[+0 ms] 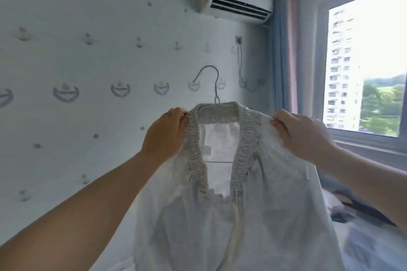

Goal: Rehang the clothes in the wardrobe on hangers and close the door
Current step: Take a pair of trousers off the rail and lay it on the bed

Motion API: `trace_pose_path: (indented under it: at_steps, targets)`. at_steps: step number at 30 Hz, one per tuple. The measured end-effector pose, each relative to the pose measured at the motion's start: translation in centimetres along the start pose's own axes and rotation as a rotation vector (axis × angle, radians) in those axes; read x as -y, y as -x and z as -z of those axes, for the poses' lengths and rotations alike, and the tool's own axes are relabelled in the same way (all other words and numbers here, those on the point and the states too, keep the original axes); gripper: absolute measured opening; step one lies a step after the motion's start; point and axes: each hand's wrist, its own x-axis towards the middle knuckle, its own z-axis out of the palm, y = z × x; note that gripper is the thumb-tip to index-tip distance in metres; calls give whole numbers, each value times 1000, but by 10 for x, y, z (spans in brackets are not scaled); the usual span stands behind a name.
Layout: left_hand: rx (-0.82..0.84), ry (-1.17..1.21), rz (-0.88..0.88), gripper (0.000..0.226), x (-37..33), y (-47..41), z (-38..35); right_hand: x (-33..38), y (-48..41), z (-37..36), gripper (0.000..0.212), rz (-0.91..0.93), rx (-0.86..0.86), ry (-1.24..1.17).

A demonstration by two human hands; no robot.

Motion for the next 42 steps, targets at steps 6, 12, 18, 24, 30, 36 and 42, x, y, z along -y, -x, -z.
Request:
trace_pose_path:
  at_steps: [6, 12, 18, 24, 30, 36, 42]
  targets:
    - [187, 316, -66, 30, -29, 11, -168, -75, 88, -32, 20, -232, 150, 194]
    - [379, 614, -167, 19, -55, 68, -294, -101, 193, -57, 15, -489, 285, 329]
    - [678, 753, -165, 23, -73, 128, -379, -95, 282, -85, 21, -689, 455, 382]
    - [900, 750, -168, 23, -82, 175, -444, -101, 339, -117, 26, -881, 604, 304]
    - [1009, 680, -140, 21, -110, 206, -509, -145, 394, -150, 28, -964, 673, 260]
    - [1212, 590, -99, 19, -160, 236, -576, -202, 459, -174, 23, -1125, 778, 136]
    - [1378, 441, -67, 20, -212, 275, -643, -251, 522, -207, 26, -1327, 935, 21]
